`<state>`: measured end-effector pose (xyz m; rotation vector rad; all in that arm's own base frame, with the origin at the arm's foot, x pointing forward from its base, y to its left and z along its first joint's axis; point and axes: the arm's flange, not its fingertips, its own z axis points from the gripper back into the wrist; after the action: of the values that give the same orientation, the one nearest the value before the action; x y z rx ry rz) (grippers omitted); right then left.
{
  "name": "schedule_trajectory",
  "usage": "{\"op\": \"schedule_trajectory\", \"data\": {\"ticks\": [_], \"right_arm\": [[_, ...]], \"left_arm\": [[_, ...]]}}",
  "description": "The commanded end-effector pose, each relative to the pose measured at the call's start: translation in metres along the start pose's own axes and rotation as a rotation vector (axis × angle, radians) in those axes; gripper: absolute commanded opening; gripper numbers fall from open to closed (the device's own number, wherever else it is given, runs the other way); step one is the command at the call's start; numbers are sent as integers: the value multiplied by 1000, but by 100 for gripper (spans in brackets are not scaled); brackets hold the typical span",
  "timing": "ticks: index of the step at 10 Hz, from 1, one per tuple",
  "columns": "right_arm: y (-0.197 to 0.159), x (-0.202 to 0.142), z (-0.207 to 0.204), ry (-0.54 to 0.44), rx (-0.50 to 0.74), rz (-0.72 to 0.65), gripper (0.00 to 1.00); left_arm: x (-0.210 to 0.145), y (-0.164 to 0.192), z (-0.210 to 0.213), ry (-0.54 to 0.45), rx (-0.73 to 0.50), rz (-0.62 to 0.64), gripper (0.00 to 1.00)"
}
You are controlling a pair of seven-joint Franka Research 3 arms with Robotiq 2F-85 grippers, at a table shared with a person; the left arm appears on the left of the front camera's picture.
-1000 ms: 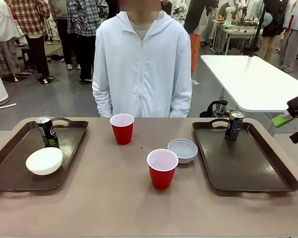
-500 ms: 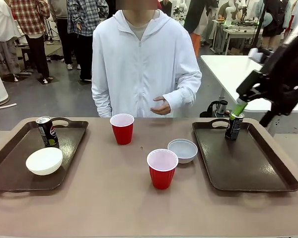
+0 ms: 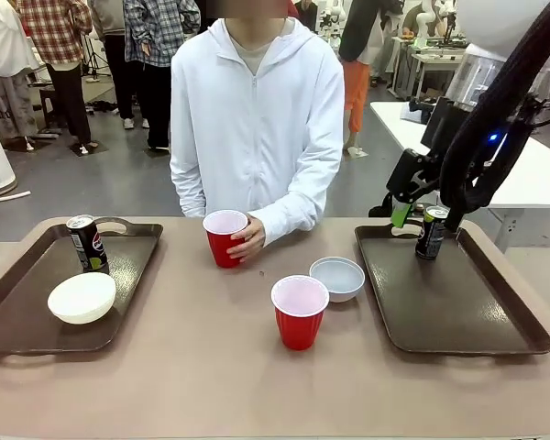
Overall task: Prepare tableware on both trays.
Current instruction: Pick up a Picnic Bowl from the table and place it on a Handle tray.
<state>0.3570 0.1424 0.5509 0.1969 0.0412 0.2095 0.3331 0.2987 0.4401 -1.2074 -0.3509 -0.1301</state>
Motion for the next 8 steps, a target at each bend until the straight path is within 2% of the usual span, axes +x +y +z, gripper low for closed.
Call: {"op": "schedule_trajectory", "data": {"ticks": [1, 2, 3, 4, 5, 6, 8], "right_arm": [[-1, -11, -5, -36, -27, 9, 100], [-1, -21, 2, -46, -9, 41, 100], [2, -2, -2, -8, -10, 9, 100], [2, -2, -2, -8, -10, 9, 100], [3, -10, 2, -21, -7, 20, 100], [-4, 4, -15, 23, -49, -10, 100], [6, 53, -51, -16, -38, 27, 100]], "left_arm": [[10, -12, -18, -93, 139, 164, 96], [13, -11, -16, -101, 202, 214, 96], [12, -9, -13, -87, 214, 219, 96], [11, -11, -13, -53, 234, 200, 96], [19, 1, 1, -109, 205, 183, 96], [19, 1, 1, -109, 205, 183, 96], [19, 1, 1, -109, 205, 183, 96]]}}
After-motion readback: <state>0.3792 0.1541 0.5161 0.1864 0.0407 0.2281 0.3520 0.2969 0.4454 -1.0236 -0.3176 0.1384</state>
